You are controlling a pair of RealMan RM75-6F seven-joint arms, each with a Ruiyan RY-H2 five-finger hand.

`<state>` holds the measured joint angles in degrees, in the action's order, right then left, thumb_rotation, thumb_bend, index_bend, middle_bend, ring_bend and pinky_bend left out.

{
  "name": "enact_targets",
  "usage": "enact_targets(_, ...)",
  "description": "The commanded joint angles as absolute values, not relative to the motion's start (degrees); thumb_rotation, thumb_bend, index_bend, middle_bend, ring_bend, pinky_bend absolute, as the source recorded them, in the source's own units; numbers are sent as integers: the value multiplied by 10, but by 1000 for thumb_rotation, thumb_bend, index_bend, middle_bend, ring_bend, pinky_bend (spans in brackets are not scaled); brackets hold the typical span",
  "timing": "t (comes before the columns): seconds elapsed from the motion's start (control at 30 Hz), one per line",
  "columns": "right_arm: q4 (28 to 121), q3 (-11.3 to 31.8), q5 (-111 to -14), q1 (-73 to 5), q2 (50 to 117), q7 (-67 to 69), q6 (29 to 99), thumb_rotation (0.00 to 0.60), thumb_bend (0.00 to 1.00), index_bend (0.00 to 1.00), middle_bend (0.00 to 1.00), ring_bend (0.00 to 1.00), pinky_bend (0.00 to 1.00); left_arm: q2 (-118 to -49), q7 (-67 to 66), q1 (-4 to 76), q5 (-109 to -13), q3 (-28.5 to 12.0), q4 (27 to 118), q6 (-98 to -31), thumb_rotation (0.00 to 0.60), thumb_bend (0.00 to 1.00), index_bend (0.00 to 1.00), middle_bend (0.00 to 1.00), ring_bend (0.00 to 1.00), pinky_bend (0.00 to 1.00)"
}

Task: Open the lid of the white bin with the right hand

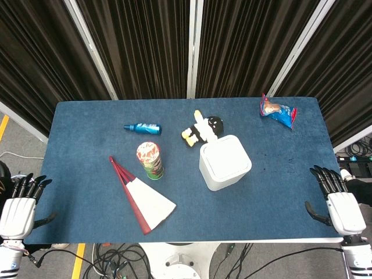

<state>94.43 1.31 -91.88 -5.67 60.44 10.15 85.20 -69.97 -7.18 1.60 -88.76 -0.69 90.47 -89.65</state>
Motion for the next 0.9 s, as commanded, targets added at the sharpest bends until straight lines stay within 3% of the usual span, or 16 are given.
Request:
enact_targets(0.03, 944, 13, -919, -59, 606, 102, 848, 600, 276, 0, 33, 0, 0, -699, -71, 17, -884, -8, 905, -893, 600, 0, 189, 133, 25, 92)
enact_targets(0.47, 972, 16, -990, -113, 563, 135, 817, 600, 263, 0, 71, 0, 0, -699, -67, 24, -894, -12, 907, -894, 600, 0, 189, 134, 24, 93)
enact_targets(0.7, 1028, 59, -990, -219, 533, 119, 702, 600, 202, 100, 126, 0, 0, -702, -61, 20, -896, -7, 906, -896, 600, 0, 188, 134, 24, 92)
enact_targets(0.9, 1049, 78, -949, -289, 553, 77, 599, 600, 207, 146, 154, 0, 0, -702, -50, 17, -887, -6, 899, -891, 600, 0, 189, 134, 25, 92)
